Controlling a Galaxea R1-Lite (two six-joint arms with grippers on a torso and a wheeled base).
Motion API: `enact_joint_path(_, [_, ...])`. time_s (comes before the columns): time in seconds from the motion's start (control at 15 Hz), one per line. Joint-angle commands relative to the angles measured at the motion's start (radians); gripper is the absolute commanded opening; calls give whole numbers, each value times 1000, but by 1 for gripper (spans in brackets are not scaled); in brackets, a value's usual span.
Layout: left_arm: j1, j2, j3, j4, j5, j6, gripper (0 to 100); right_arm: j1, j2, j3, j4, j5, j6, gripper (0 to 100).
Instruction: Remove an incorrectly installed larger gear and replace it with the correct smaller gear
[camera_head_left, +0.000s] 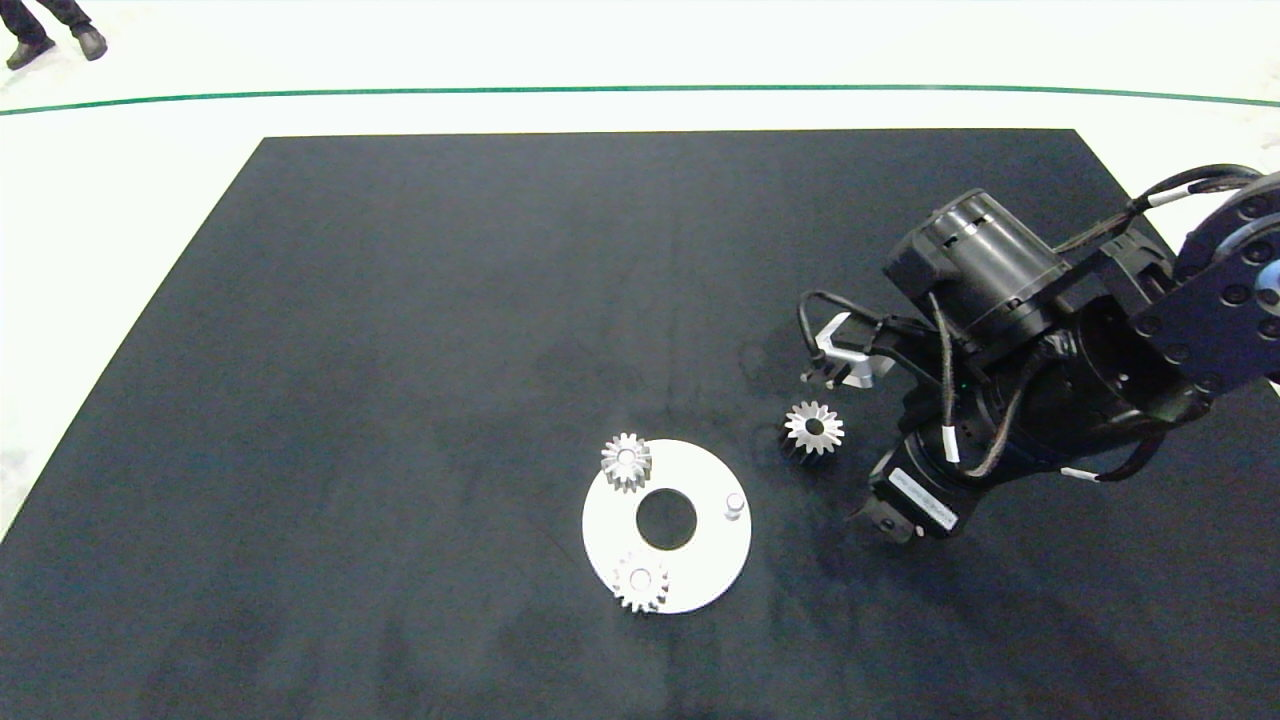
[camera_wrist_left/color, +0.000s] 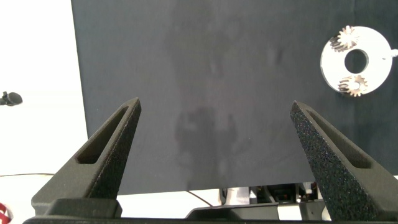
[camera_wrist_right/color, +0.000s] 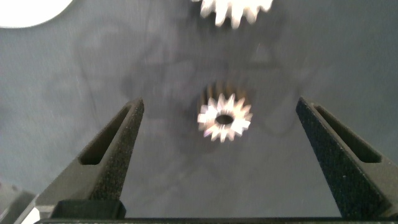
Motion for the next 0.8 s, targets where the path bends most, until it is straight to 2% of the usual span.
enact_joint_path(0.07, [0, -3, 0, 6, 0, 0, 100, -5, -18, 63, -7, 0, -2, 100])
enact_joint_path(0.33, [0, -3, 0, 6, 0, 0, 100, -26, -10, 116, -52, 0, 0, 97])
enact_joint_path(0.6, [0, -3, 0, 6, 0, 2, 100, -40, -12, 203, -133, 0, 0, 88])
enact_joint_path(0.8, [0, -3, 0, 6, 0, 2, 100, -55, -12, 218, -154, 4, 0, 82])
